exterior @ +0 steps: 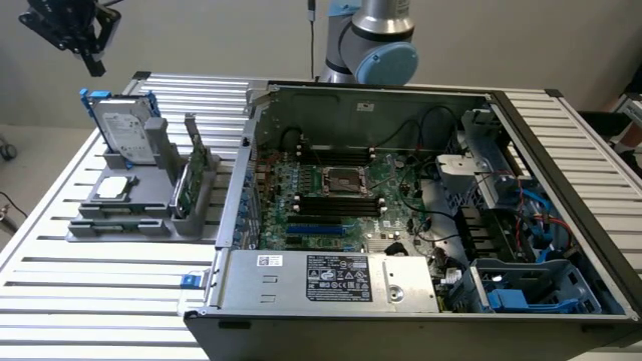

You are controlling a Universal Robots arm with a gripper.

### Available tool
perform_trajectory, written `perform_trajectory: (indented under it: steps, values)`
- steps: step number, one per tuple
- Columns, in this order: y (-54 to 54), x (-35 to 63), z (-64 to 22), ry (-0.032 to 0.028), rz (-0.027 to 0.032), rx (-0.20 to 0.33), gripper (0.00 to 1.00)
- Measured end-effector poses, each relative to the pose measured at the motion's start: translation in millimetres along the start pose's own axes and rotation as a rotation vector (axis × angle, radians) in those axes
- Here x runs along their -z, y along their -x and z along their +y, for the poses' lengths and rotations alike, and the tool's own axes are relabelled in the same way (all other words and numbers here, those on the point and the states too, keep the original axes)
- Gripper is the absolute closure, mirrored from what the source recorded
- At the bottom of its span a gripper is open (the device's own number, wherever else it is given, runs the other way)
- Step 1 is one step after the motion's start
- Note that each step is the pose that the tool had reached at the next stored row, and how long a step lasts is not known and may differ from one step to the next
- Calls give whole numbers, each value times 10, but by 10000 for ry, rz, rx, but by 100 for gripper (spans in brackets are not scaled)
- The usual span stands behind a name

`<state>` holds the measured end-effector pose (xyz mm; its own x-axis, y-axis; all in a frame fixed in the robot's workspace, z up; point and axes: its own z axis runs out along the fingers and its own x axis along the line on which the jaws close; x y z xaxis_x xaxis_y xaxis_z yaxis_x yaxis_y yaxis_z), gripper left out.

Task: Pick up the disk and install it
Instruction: 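Pick up the disk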

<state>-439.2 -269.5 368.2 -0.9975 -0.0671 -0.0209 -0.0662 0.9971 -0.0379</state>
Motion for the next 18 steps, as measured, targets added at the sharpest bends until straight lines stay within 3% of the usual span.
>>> perform_trajectory:
  steps: [18]
  values:
    - [0,-10,0,69,-125,3273,89]
